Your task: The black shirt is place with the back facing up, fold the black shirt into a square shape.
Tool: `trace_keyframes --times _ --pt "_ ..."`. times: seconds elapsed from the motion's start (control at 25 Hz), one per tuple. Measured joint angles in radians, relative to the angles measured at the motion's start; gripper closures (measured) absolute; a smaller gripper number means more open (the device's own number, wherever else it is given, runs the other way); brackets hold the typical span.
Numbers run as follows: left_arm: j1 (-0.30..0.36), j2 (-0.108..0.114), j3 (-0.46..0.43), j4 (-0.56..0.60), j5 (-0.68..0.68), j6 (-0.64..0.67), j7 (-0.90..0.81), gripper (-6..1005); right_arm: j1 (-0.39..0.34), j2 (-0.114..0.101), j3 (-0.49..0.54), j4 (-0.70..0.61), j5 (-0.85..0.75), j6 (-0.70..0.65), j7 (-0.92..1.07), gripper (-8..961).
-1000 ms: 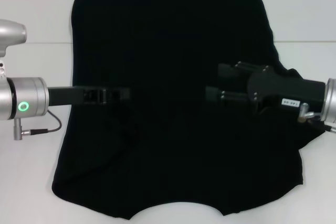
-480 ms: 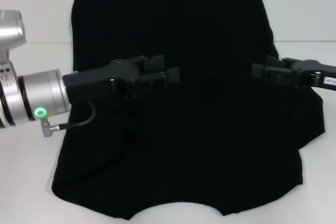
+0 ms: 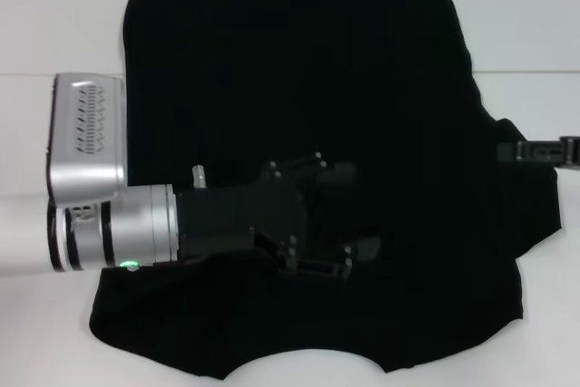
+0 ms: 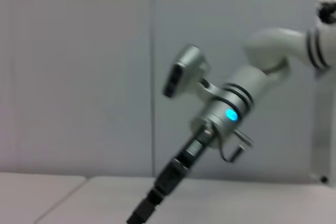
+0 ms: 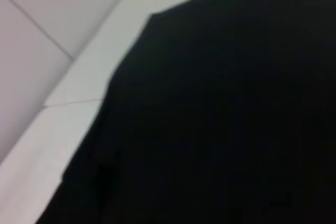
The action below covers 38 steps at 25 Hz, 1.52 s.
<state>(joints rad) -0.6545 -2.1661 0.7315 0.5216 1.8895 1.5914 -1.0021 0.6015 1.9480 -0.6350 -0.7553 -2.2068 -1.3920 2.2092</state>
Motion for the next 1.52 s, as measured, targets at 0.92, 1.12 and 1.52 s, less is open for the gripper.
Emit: trace_keyframes --times 0.92,1.12,1.52 --pt "-0.01 0.001 0.086 0.032 0.022 0.011 0.011 63 0.019 -0.037 -0.007 0.027 -0.26 0.141 0.263 147" --pt "-0.012 0.0 0.085 0.045 0.019 0.015 -0.009 62 0.041 -0.036 -0.018 0.094 -0.26 0.187 0.256 149" --pt "-0.006 0.003 0.083 0.064 0.019 0.01 -0.018 63 0.059 -0.024 -0.046 0.144 -0.261 0.247 0.256 152"
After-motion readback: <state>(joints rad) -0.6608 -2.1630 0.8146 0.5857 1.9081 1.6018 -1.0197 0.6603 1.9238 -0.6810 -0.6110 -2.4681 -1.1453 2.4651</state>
